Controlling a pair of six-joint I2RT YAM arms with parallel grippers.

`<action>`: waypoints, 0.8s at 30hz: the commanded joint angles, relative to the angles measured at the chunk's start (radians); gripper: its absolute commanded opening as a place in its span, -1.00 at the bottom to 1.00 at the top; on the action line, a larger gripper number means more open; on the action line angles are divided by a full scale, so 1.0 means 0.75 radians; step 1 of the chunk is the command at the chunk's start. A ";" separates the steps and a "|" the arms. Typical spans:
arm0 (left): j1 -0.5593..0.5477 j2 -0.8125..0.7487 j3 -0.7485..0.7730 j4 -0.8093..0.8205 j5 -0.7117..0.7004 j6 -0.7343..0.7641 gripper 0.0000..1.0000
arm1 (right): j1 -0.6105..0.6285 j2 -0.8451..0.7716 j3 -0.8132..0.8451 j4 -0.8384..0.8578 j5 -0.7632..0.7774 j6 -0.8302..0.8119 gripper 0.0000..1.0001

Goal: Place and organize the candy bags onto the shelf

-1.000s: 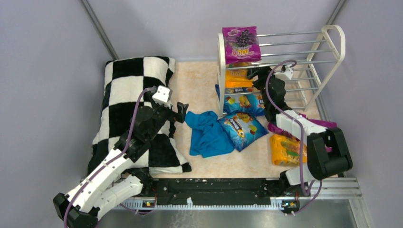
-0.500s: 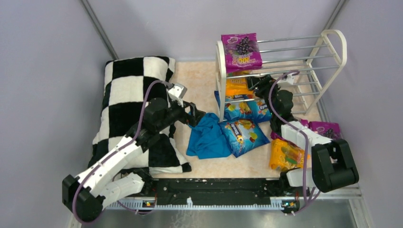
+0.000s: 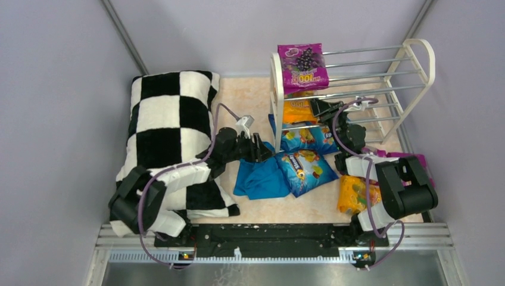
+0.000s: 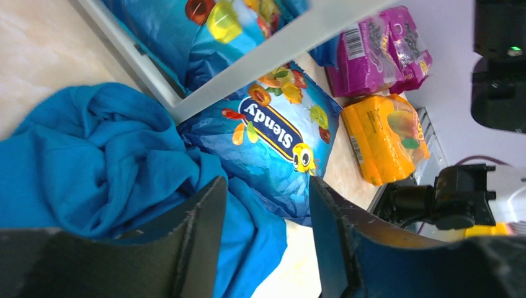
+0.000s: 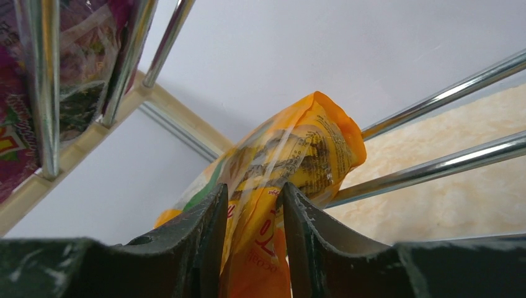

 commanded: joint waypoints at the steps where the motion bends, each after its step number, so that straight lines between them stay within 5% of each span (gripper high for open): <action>1: -0.029 0.178 0.094 0.314 0.013 -0.128 -0.03 | -0.029 0.049 -0.009 0.090 -0.064 0.095 -0.25; 15: -0.034 0.610 0.348 0.308 -0.110 -0.270 -0.27 | -0.129 -0.022 0.007 -0.021 -0.081 0.212 0.09; 24: 0.018 0.703 0.411 0.263 -0.150 -0.262 -0.25 | -0.183 -0.145 0.006 -0.218 -0.179 0.207 -0.10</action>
